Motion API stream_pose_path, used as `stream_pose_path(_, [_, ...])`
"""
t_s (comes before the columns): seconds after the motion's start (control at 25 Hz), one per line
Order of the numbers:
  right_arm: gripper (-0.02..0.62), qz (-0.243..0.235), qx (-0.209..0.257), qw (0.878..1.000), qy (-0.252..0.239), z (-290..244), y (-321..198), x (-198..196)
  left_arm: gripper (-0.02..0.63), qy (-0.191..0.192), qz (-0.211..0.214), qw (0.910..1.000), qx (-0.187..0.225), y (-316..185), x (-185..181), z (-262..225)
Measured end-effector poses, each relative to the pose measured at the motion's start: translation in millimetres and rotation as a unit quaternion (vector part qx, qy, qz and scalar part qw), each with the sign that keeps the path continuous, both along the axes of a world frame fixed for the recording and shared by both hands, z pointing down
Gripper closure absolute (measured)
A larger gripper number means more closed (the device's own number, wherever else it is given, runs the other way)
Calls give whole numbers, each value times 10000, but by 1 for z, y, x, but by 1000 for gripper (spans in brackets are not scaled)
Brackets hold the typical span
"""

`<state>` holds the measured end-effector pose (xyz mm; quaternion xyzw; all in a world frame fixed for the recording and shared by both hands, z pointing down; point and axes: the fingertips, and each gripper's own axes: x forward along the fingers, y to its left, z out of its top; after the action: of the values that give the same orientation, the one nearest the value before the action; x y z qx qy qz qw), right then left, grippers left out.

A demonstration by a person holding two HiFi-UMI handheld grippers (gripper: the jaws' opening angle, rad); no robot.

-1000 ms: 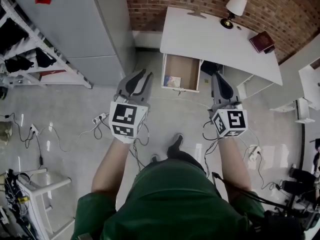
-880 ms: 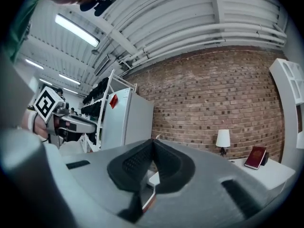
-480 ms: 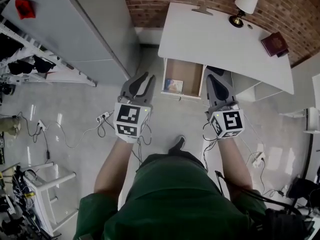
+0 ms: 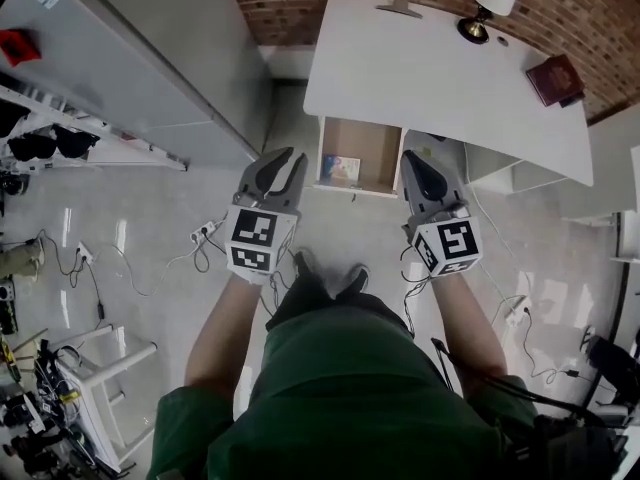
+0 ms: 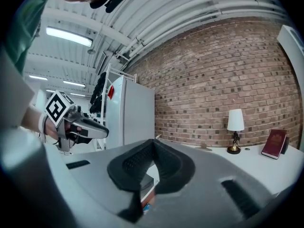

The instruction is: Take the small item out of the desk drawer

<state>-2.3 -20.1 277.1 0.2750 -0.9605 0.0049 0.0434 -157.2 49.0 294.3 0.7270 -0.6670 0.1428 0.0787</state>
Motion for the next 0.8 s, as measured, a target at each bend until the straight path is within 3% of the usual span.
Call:
stream_pose_path(0.36, [592,587,-220,9975,322,23,-38,-12,535,182,842,9953,-434,-65,-14,63])
stream_pose_path(0.8, [592,1548,-611,9837,684,50,-68,-25,535,133,2171,9730,-778,-125,-30,131])
